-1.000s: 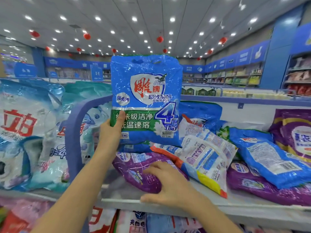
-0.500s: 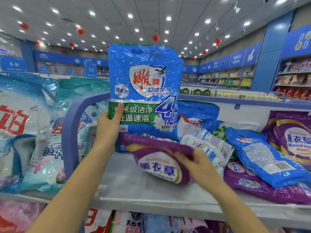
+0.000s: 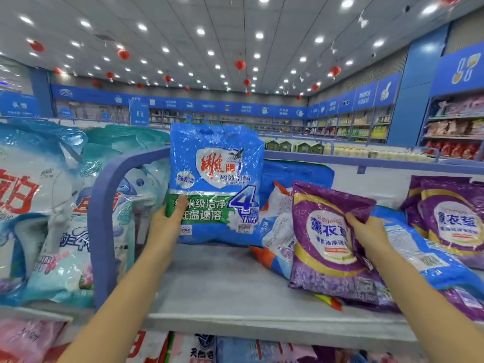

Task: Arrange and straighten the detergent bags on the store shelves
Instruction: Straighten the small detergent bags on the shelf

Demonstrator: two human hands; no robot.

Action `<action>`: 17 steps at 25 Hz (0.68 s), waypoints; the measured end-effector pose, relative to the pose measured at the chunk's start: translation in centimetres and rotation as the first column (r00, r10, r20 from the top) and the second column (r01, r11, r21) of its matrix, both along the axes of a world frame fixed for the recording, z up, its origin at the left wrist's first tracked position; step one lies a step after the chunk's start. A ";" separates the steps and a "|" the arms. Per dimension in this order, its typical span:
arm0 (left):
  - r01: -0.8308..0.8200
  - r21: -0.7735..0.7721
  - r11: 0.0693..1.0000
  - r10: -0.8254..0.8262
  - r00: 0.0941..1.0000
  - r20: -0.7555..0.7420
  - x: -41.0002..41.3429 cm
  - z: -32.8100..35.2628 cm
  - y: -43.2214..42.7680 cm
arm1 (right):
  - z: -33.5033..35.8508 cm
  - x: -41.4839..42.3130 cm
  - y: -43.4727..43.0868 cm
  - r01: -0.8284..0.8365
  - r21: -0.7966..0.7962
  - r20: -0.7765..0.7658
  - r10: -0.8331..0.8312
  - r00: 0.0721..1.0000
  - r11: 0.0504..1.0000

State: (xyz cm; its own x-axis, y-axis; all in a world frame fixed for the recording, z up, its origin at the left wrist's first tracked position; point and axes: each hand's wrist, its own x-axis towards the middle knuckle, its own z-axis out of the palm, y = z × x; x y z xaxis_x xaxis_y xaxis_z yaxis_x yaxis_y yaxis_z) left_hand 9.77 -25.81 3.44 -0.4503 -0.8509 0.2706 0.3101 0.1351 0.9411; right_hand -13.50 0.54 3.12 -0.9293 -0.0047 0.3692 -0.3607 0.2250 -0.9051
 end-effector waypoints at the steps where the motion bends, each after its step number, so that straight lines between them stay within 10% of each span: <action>1: -0.005 0.004 1.000 0.005 1.000 0.011 0.1 -0.4 0.0 | -0.4 -0.6 0.1 -0.001 0.030 0.025 0.000 1.000 1.000; 5: -0.023 -0.042 0.999 0.025 0.999 0.044 0.4 -1.4 -0.5 | 1.6 0.8 0.0 0.079 0.041 -0.170 -0.071 0.983 0.996; 7: -0.019 -0.062 0.998 0.021 0.999 0.033 0.6 -1.5 -0.5 | 2.5 4.2 -1.4 0.290 0.064 -0.608 -0.193 0.770 0.955; 9: -0.010 -0.068 0.998 0.011 1.000 0.023 0.6 -1.5 -0.5 | 1.7 7.7 -4.1 0.331 0.385 -0.824 0.159 0.544 0.862; 11: 0.004 -0.038 0.999 -0.003 1.000 0.024 0.6 -1.5 -0.6 | -1.0 9.4 -7.0 0.339 0.809 -0.583 0.581 0.568 0.480; 13: 0.016 -0.010 1.000 -0.016 0.999 0.031 0.5 -1.6 -0.9 | -2.9 9.0 -9.0 0.361 0.921 -0.371 0.597 0.711 0.143; 17: 0.062 -0.002 0.998 -0.062 0.995 0.073 -0.2 -1.9 -1.6 | -4.1 7.2 -9.1 0.417 0.907 -0.400 0.454 0.796 0.068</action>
State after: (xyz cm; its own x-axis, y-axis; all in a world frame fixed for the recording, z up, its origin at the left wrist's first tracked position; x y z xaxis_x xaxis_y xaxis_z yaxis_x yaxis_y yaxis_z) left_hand 9.54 -27.38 1.49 -0.5210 -0.8195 0.2386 0.2489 0.1215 0.9609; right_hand -6.34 -8.60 -1.02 -0.5799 -0.7503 0.3175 -0.5905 0.6556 0.4706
